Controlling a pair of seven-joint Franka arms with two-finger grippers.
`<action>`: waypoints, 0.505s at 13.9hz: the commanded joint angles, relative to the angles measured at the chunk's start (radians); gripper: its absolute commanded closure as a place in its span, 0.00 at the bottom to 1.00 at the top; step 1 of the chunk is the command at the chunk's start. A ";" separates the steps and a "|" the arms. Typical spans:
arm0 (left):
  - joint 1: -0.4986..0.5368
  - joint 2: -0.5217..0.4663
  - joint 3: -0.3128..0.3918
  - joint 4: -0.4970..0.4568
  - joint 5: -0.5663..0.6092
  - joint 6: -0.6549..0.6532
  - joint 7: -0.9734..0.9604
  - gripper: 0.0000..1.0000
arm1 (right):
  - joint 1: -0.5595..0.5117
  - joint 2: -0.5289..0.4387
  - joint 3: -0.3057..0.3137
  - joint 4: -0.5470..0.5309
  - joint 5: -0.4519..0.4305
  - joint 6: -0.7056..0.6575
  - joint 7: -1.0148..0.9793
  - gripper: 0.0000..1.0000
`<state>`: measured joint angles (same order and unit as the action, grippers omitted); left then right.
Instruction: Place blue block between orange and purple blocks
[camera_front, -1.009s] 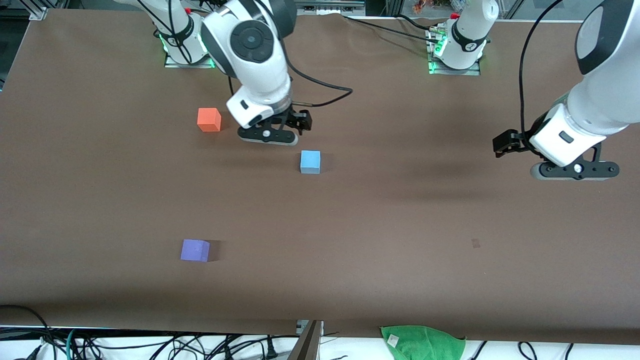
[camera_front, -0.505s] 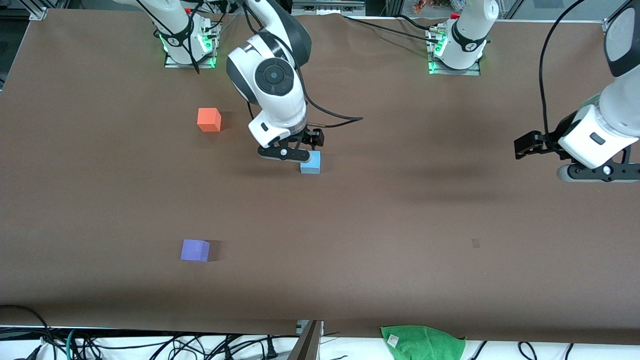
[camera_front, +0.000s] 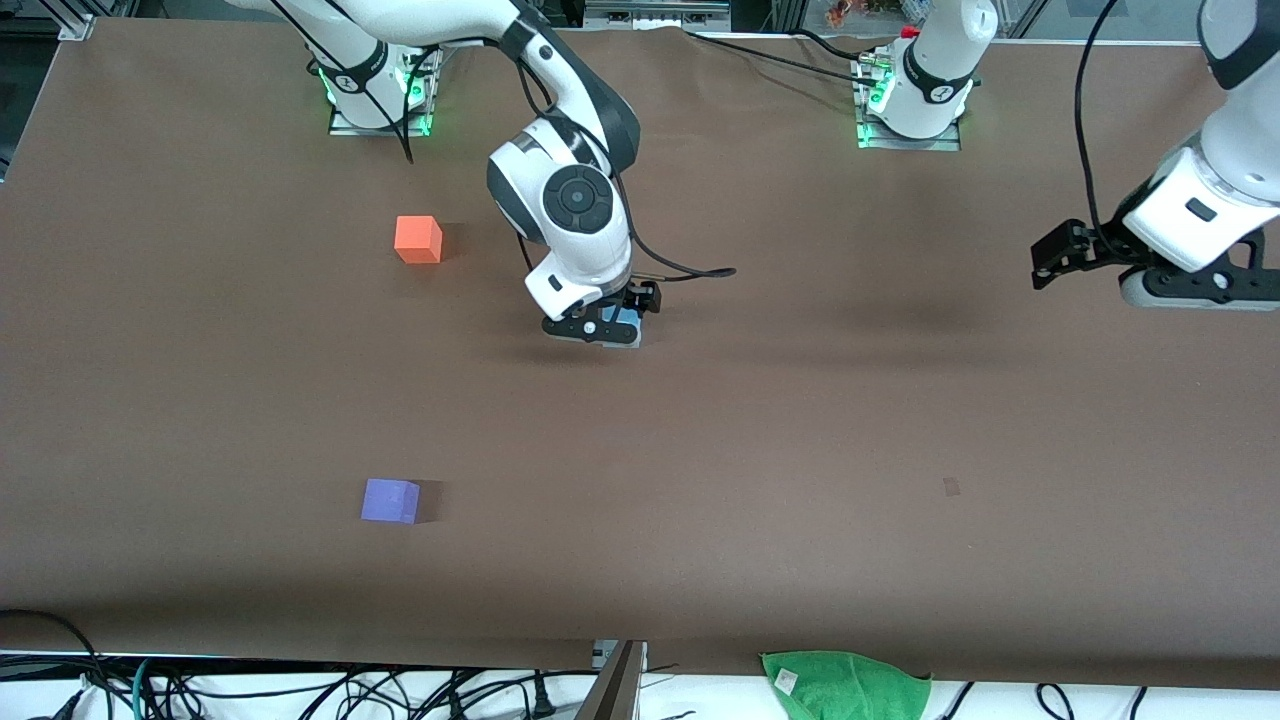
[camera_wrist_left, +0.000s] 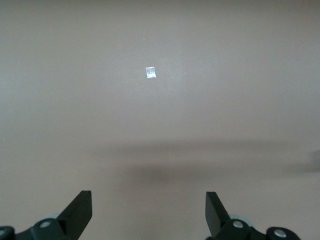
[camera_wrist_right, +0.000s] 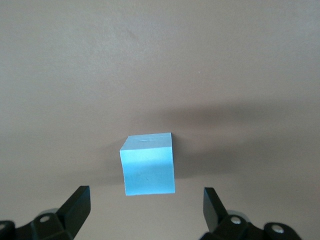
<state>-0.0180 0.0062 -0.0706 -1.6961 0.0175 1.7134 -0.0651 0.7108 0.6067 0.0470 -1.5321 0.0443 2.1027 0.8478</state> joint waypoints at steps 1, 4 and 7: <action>-0.016 -0.031 0.026 -0.045 -0.010 0.054 0.007 0.00 | 0.013 0.031 -0.007 0.013 0.009 0.020 -0.004 0.00; -0.034 -0.031 0.041 -0.045 -0.010 0.045 0.005 0.00 | 0.021 0.058 -0.007 0.009 0.012 0.043 -0.004 0.00; -0.016 -0.015 0.040 -0.025 -0.014 0.003 0.016 0.00 | 0.026 0.073 -0.007 0.007 0.011 0.045 -0.007 0.00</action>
<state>-0.0344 -0.0007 -0.0424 -1.7177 0.0175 1.7373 -0.0650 0.7239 0.6696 0.0471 -1.5322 0.0443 2.1404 0.8475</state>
